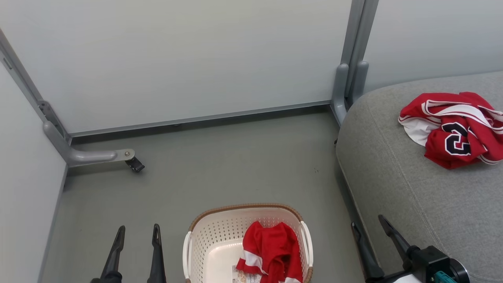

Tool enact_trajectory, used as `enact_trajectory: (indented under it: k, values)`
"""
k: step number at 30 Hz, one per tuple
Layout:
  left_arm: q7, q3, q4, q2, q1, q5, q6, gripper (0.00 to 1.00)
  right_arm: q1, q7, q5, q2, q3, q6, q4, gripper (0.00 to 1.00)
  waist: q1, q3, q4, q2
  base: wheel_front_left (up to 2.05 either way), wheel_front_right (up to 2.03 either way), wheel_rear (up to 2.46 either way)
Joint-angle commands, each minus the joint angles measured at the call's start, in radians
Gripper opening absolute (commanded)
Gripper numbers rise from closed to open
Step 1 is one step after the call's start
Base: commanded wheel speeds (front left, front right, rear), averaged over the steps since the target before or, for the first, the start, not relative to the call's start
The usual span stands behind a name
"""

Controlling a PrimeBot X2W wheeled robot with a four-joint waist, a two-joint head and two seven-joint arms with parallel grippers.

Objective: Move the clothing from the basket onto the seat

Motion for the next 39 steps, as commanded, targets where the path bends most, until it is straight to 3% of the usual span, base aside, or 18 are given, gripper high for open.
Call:
enact_trajectory:
  k: [1,26,34,39]
  values:
    - [0.000,-0.001,-0.001,0.000,0.014,0.004,0.004,1.00,0.011,0.000,0.005,-0.003,-0.001,-0.001,0.003,1.00,0.0001,0.001,-0.003,0.0000,0.00,0.00,0.00]
    - [-0.001,-0.005,0.054,0.000,0.005,0.035,0.011,1.00,0.003,0.000,0.008,-0.003,0.010,-0.001,0.007,1.00,0.0001,0.017,-0.005,0.0000,0.00,0.00,0.00]
    - [-0.001,-0.010,0.066,0.000,-0.015,0.040,0.039,1.00,-0.012,0.000,0.002,-0.003,0.001,-0.001,0.000,1.00,0.0001,0.075,-0.019,0.0000,0.00,0.00,0.00]
    - [-0.001,-0.022,0.082,0.001,-0.063,0.028,0.040,1.00,-0.048,0.000,-0.014,-0.003,-0.013,-0.001,-0.016,1.00,0.0001,0.174,-0.025,0.0000,0.00,0.00,0.00]
